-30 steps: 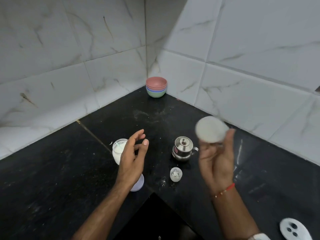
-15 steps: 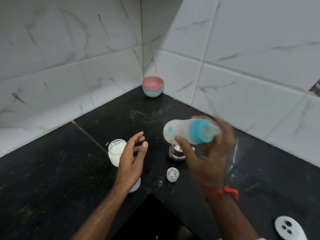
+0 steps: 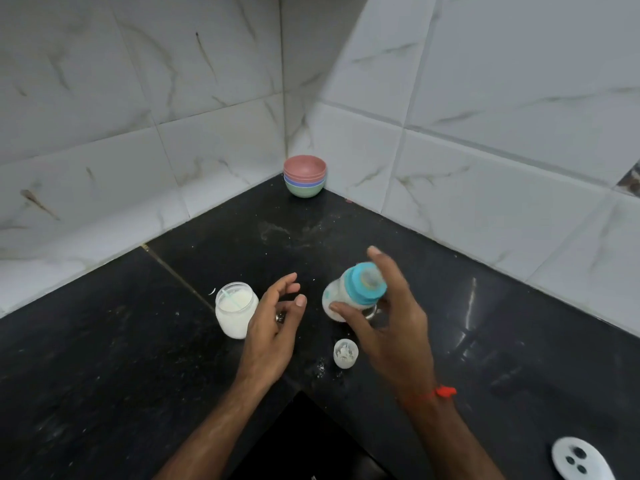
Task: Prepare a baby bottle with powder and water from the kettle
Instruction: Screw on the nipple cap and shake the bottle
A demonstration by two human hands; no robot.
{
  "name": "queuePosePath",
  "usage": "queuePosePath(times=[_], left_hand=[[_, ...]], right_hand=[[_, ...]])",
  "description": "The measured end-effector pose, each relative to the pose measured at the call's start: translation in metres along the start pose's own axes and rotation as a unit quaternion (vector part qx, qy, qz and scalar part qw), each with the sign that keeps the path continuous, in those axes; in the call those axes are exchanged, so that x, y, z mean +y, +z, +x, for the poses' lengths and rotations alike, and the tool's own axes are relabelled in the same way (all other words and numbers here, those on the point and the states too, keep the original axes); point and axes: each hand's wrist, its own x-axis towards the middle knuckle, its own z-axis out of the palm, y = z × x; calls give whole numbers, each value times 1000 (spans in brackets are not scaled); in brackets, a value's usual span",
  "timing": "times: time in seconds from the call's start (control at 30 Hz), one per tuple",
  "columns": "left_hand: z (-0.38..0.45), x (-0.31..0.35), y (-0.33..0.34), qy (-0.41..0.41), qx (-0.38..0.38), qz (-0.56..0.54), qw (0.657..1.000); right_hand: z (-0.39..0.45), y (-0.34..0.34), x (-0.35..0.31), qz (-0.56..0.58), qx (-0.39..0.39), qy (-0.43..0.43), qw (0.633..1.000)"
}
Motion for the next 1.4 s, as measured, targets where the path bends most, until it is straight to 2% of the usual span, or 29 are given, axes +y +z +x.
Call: queuePosePath(times=[0.07, 0.13, 0.17, 0.27, 0.3, 0.4, 0.47, 0.5, 0.6, 0.63, 0.7, 0.77, 0.83, 0.87, 0.93, 0.97, 1.0, 1.03, 1.1, 1.17, 1.2, 1.23, 1.3, 1.33, 1.37, 1.4], left_hand=[[2, 1, 0, -1, 6, -9, 1000], [1, 0, -1, -6, 14, -13, 1000], [1, 0, 0, -6, 13, -11, 1000], [-1, 1, -1, -3, -1, -5, 1000], [-1, 1, -1, -1, -4, -4, 1000], [1, -1, -2, 0, 6, -7, 1000], [1, -3, -2, -5, 14, -8, 1000], [0, -3, -2, -6, 14, -6, 1000], [-2, -1, -1, -3, -2, -3, 1000], [-3, 0, -1, -1, -5, -2, 1000], [-2, 1, -3, 7, 1, 0, 1000], [-1, -2, -4, 3, 10, -5, 1000], [-2, -4, -4, -5, 13, -5, 1000], [-2, -6, -4, -5, 11, -3, 1000], [-3, -6, -3, -2, 2, 0, 1000], [-3, -6, -3, -1, -3, 2, 1000], [-3, -5, -3, 1, -5, 4, 1000], [-2, -4, -2, 4, -3, 3, 1000], [-1, -4, -3, 2, 6, -2, 1000], [-1, -5, -2, -1, 12, -7, 1000], [-2, -5, -2, -1, 12, -7, 1000], [-2, -6, -2, -1, 10, -6, 1000], [-3, -6, -1, 3, -1, -3, 1000], [-3, -6, 0, 4, -5, -1, 1000], [-4, -7, 0, 6, -5, 0, 1000], [-4, -8, 0, 8, -2, 1, 1000]], right_hand=[[5, -6, -18, 75, 113, -48, 990], [6, -3, -17, 102, 168, -64, 978], [6, 1, -9, 77, 151, -51, 984], [-5, 10, 11, -11, -60, 49, 997], [-8, 8, 10, -16, -62, 42, 997], [-1, -1, -10, 81, 91, -19, 992], [5, -2, -15, 116, 151, -58, 980], [8, 0, -11, 92, 143, -59, 984], [6, 7, 5, -12, -61, 24, 998], [1, 6, 8, -23, -75, 42, 996], [3, 1, -3, 30, 16, 21, 999], [6, -5, -20, 118, 126, -45, 984], [5, -5, -23, 122, 151, -73, 978], [6, -3, -19, 84, 116, -56, 988], [4, 2, -6, -15, -96, 5, 995], [-2, 2, 2, -58, -164, 19, 985], [-4, 2, 3, -57, -160, 16, 985], [-3, 1, -3, -16, -104, 6, 994], [3, -3, -19, 92, 63, -33, 993], [6, -4, -24, 147, 139, -68, 977], [8, -3, -21, 135, 135, -71, 979], [9, 0, -14, 98, 85, -62, 990], [2, 3, 0, 3, -95, -11, 995], [-4, 3, 8, -16, -132, 8, 991], [-6, 2, 8, -2, -114, 17, 993], [-5, -1, 3, 28, -61, 18, 998]])
